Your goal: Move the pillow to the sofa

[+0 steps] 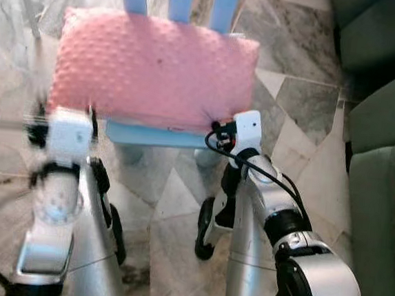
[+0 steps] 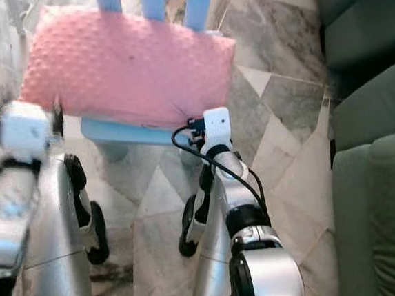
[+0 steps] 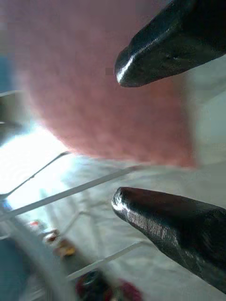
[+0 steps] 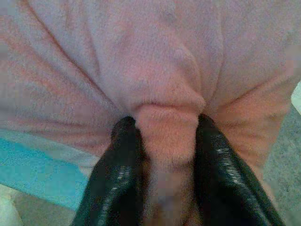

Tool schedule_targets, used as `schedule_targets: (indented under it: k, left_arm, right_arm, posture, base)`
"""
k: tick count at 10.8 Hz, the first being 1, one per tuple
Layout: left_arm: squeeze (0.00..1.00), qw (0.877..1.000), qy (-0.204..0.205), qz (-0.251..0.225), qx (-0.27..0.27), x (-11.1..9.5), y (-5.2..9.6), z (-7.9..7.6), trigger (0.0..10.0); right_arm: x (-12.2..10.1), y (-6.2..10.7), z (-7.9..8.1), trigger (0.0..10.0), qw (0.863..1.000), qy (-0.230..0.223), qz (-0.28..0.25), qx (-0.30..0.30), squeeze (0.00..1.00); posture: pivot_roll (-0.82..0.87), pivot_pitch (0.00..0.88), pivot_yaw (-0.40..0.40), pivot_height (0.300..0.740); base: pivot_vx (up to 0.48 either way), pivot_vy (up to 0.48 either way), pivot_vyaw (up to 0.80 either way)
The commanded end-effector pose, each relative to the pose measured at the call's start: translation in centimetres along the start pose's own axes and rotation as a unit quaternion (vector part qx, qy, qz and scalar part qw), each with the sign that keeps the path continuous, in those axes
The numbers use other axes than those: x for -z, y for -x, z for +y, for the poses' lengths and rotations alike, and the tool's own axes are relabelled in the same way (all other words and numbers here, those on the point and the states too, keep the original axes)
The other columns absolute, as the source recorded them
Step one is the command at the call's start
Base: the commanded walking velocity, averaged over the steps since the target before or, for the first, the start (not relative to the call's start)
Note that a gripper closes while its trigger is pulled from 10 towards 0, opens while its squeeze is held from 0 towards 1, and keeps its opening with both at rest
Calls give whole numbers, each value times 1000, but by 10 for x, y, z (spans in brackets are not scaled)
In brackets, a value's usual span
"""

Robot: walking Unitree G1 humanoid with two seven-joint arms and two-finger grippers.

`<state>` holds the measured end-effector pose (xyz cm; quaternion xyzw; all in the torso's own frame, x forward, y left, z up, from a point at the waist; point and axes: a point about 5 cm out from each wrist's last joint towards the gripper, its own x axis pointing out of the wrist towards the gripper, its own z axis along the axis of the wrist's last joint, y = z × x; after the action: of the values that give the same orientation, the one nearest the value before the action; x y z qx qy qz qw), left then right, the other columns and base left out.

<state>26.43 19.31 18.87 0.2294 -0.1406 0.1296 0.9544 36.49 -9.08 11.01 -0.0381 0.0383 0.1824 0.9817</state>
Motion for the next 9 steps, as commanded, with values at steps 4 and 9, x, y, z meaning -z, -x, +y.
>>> schedule_targets:
  k: [4,9]
  left_arm:
    - [0,994,1,80,71,42,-30,-45,10000]
    - [0,971,-5,209,118,109,-33,-84,0]
  right_arm:
    - [32,11,-1,0,998,-10,64,8,0]
    - [38,18,-11,0,998,-3,68,12,0]
  posture:
    - [9,528,-134,482]
    - [-39,519,-153,482]
  base:
    - [0,0,0]
    - [0,0,0]
